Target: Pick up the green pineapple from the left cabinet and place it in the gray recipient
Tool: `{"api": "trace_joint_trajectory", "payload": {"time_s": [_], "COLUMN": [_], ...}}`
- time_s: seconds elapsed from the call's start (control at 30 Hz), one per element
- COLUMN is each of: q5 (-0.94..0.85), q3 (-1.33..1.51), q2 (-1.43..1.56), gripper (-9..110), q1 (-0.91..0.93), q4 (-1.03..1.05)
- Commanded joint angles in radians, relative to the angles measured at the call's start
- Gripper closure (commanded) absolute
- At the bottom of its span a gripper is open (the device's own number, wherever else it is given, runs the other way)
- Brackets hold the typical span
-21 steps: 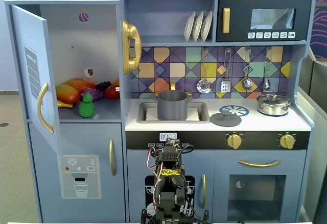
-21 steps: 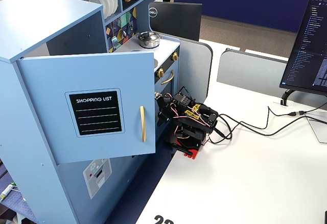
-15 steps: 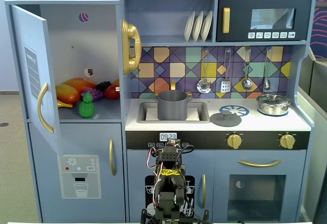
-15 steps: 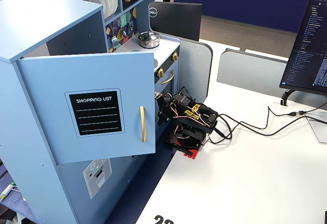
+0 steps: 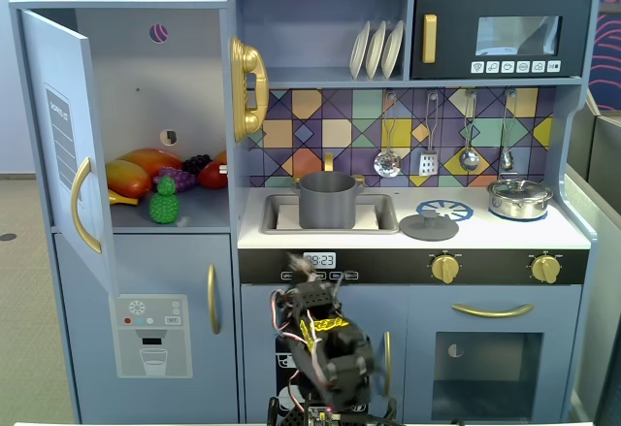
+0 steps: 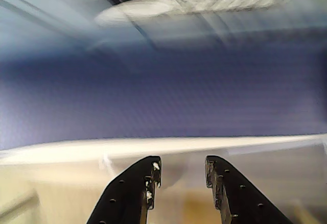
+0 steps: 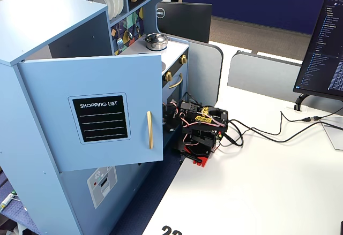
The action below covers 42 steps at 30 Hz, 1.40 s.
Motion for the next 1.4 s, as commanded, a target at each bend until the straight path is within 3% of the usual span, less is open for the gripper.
{"api": "trace_joint_trajectory", "payload": {"time_s": [0.0,0.27,0.4,0.7,1.37], "q5": [-0.041,-0.196,-0.213,-0.258,-0.204], "q3": [-0.118,-0.359,-0.419,-0.474,-0.864], "q2": [-0.123,-0.196,-0.236,-0.388,-1.003], "gripper": [101,95,81,64,57], "q1": [-0.258,-0.371,-0.368,-0.408,-0.330], "q4": [-0.713,-0.842,-0.821,-0.907,-1.195]}}
